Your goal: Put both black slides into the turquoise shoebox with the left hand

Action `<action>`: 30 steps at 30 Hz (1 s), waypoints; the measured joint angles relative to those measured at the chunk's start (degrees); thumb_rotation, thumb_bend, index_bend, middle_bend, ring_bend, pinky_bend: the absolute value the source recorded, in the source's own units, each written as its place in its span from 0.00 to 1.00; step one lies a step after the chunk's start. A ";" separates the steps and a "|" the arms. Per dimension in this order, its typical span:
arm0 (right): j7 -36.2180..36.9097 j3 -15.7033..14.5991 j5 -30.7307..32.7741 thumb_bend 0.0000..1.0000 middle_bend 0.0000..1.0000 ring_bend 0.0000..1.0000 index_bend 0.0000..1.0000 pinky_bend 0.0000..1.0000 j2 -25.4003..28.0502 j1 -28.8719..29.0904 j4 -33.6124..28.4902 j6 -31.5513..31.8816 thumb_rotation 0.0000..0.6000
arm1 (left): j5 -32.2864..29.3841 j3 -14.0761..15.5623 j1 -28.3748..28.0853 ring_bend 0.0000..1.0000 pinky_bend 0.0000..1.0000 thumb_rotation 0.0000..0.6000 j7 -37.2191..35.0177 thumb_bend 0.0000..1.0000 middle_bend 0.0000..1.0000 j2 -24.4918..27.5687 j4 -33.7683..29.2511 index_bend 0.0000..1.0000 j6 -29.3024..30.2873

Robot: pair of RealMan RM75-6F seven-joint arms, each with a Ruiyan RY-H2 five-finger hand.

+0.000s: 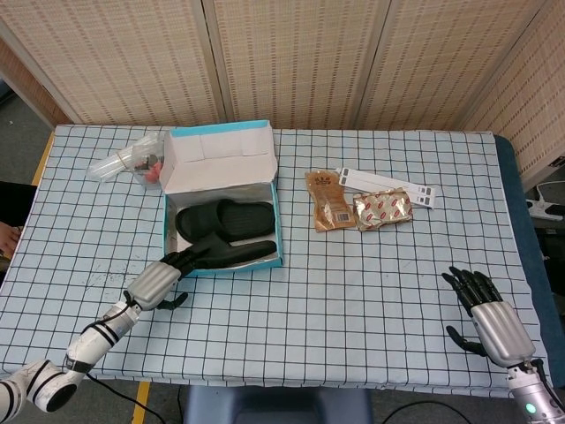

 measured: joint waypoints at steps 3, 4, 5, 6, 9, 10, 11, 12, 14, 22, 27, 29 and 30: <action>-0.03 0.05 0.06 0.23 0.00 0.00 0.00 0.00 0.00 0.00 0.02 0.03 1.00 | -0.11 0.33 -0.24 0.07 0.12 1.00 -0.82 0.44 0.12 -0.86 1.55 0.13 -0.72; -0.03 0.07 0.10 0.23 0.00 0.00 0.00 0.00 0.00 -0.01 0.03 0.04 1.00 | -0.14 0.39 -0.34 0.07 0.12 1.00 -1.04 0.44 0.12 -1.13 2.06 0.13 -0.88; -0.05 0.09 0.11 0.23 0.00 0.00 0.00 0.00 0.00 -0.01 0.04 0.05 1.00 | -0.16 0.43 -0.41 0.07 0.12 1.00 -1.22 0.45 0.12 -1.32 2.41 0.13 -1.00; -0.07 0.09 0.11 0.23 0.00 0.00 0.00 0.00 0.00 -0.02 0.04 0.05 1.00 | -0.19 0.45 -0.48 0.07 0.12 1.00 -1.36 0.45 0.12 -1.48 2.72 0.13 -1.09; -0.14 0.07 0.06 0.23 0.00 0.00 0.00 0.00 -0.02 -0.04 0.01 0.08 1.00 | -0.25 0.47 -0.64 0.07 0.12 1.00 -1.62 0.45 0.12 -1.93 3.71 0.13 -1.21; -0.14 0.07 0.05 0.23 0.00 0.00 0.00 0.00 -0.02 -0.05 -0.01 0.10 1.00 | -0.33 0.49 -0.73 0.07 0.12 1.00 -1.74 0.44 0.12 -2.09 4.08 0.13 -1.36; -0.15 0.07 0.05 0.23 0.00 0.00 0.00 0.00 -0.02 -0.05 -0.02 0.10 1.00 | -0.39 0.50 -0.80 0.07 0.12 1.00 -1.81 0.44 0.12 -2.19 4.32 0.13 -1.53; -0.16 0.06 0.04 0.23 0.00 0.00 0.00 0.00 -0.02 -0.07 -0.03 0.13 1.00 | -0.46 0.53 -0.88 0.07 0.12 1.00 -1.84 0.45 0.12 -2.28 4.55 0.13 -1.70; -0.17 0.05 0.00 0.23 0.00 0.00 0.00 0.00 -0.01 -0.11 -0.08 0.22 1.00 | -0.56 0.61 -1.07 0.07 0.12 1.00 -1.81 0.45 0.12 -2.49 4.95 0.13 -2.04; -0.15 -0.03 -0.24 0.23 0.00 0.00 0.00 0.00 0.02 -0.14 -0.19 0.28 1.00 | -0.15 0.75 -1.19 0.07 0.11 1.00 -1.54 0.45 0.12 -1.85 3.65 0.13 -1.34; 0.11 -0.10 -0.54 0.23 0.00 0.00 0.00 0.00 0.19 -0.37 -0.28 0.91 1.00 | 0.39 0.50 -0.73 0.01 0.10 1.00 -1.00 0.44 0.05 -1.39 2.53 0.04 1.08; 0.25 -0.08 -0.60 0.23 0.00 0.00 0.00 0.00 0.28 -0.49 -0.31 1.17 1.00 | 1.06 0.33 -0.44 0.00 0.09 1.00 -1.47 0.44 0.01 -1.24 2.06 0.00 2.84; 0.29 -0.07 -0.65 0.23 0.00 0.00 0.00 0.00 0.30 -0.52 -0.31 1.25 1.00 | 1.40 0.27 -0.36 0.00 0.09 1.00 -1.96 0.44 0.00 -1.19 1.91 0.00 3.56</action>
